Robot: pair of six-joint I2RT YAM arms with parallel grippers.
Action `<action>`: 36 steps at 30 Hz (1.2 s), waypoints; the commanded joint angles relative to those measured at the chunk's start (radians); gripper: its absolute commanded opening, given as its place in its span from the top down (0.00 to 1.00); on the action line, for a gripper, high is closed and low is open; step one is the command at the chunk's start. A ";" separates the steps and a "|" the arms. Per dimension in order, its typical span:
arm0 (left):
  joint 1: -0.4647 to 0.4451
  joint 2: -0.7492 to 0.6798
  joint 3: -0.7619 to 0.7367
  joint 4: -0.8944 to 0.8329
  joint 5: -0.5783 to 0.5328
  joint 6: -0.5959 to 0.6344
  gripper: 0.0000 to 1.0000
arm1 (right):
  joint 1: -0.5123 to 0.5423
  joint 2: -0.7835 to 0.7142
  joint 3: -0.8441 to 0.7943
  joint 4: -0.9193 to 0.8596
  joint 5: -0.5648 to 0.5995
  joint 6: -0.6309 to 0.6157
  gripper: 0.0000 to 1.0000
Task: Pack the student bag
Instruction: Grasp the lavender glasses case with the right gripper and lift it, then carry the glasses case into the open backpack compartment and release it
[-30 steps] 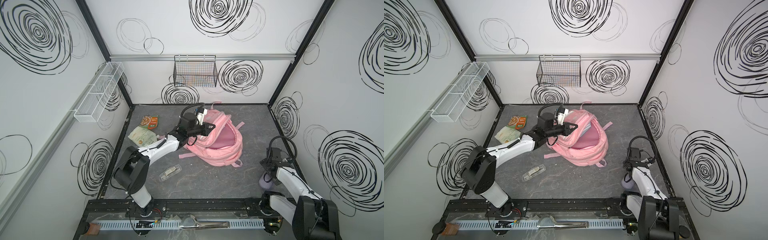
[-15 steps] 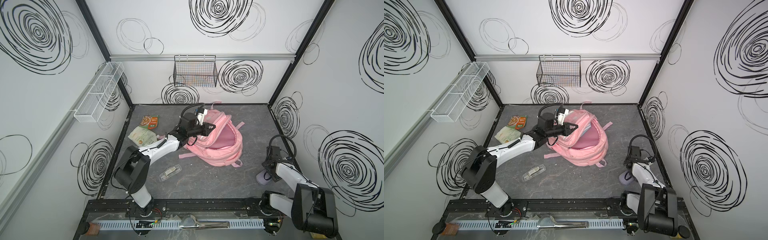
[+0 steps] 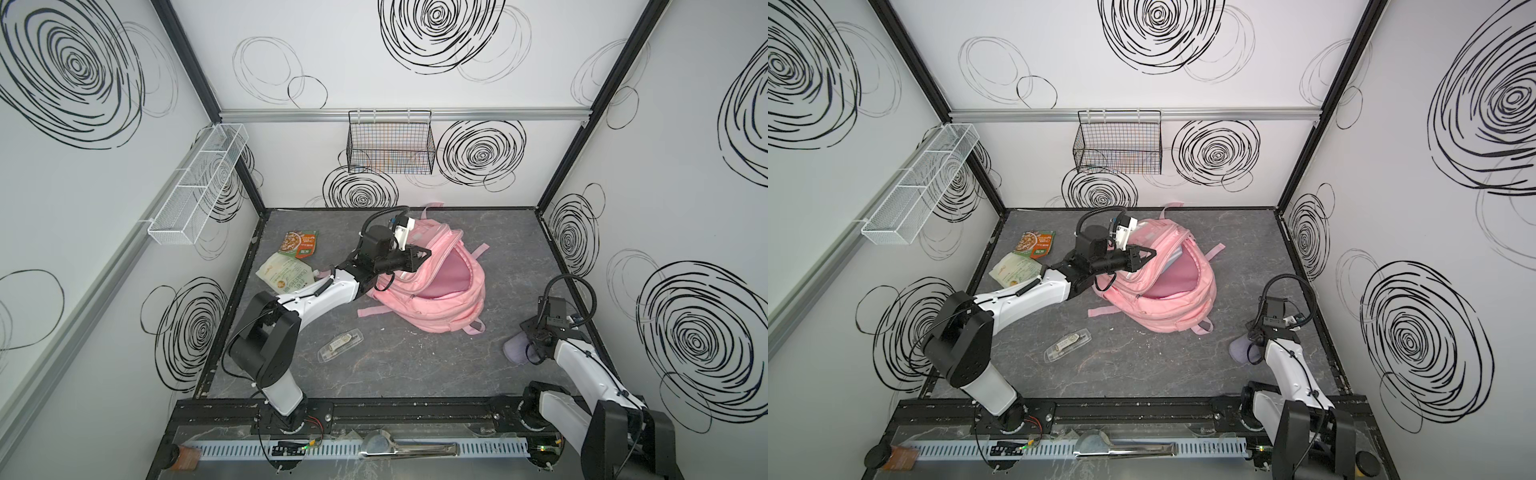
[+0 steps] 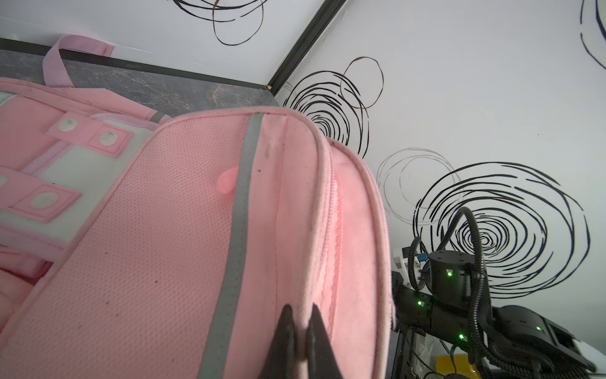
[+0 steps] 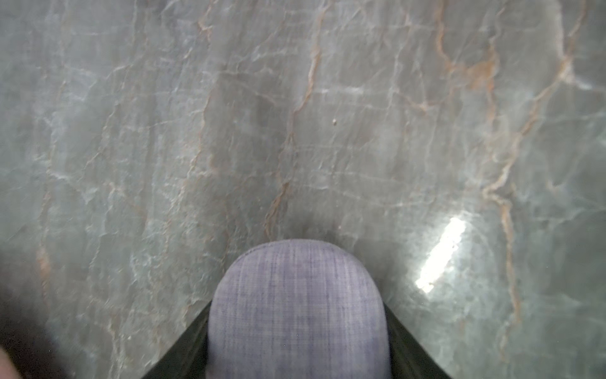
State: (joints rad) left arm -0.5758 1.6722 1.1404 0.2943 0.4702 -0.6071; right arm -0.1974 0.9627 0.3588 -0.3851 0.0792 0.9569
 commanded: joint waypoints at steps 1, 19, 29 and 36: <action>0.016 -0.011 0.006 0.113 -0.007 -0.017 1.00 | 0.000 -0.054 0.037 -0.015 -0.040 -0.028 0.65; 0.008 -0.005 0.006 0.129 0.018 -0.031 1.00 | 0.128 -0.134 0.093 0.284 -0.492 0.209 0.87; -0.004 -0.006 0.009 0.136 0.030 -0.028 1.00 | 0.518 0.084 0.328 0.430 -0.227 0.265 0.86; -0.010 -0.009 0.012 0.137 0.037 -0.026 1.00 | 0.574 0.232 0.310 0.623 -0.242 0.418 0.83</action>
State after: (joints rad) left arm -0.5808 1.6749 1.1404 0.2955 0.4885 -0.6178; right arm 0.3569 1.1786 0.6731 0.1032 -0.1940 1.2827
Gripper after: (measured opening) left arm 0.078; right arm 0.646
